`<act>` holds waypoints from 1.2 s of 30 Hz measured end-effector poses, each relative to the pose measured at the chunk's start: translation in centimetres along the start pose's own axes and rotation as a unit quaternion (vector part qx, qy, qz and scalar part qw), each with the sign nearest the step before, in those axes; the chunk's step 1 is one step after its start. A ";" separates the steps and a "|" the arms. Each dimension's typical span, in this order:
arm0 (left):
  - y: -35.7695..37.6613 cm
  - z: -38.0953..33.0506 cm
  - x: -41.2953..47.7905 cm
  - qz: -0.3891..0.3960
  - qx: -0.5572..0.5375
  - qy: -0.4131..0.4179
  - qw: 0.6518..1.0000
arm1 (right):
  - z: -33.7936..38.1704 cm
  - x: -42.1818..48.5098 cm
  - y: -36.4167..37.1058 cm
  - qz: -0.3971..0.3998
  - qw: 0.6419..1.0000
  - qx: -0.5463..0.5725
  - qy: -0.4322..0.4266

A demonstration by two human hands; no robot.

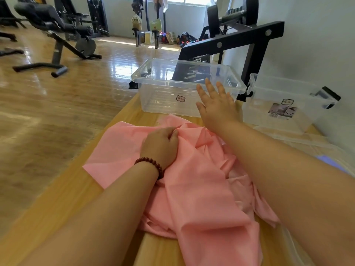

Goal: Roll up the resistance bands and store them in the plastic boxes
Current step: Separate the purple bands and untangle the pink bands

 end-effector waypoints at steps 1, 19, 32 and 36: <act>-0.1 -0.1 -0.1 -0.002 0.001 0.001 1.000 | 0.0 -0.1 -0.1 -0.003 1.000 0.000 -0.001; -3.7 -2.3 -2.1 -0.034 -0.021 0.025 0.999 | 1.4 -5.7 -4.5 -0.048 0.985 0.165 0.016; -5.8 -4.1 -8.0 -0.057 -0.250 0.002 0.966 | 0.7 -16.1 -5.9 -0.112 0.858 0.477 0.152; -5.8 -5.6 -9.8 -0.022 -0.381 -0.023 0.924 | 1.7 -17.9 -4.9 -0.008 0.843 0.508 0.176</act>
Point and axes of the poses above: each hand's wrist, its own x-axis towards the middle knuckle, its own y-axis out of the palm, z = x × y, the point moved 8 cm from there along x, towards the middle knuckle, and after that the axes turned 1 degree about -y, right-handed, at the moved point
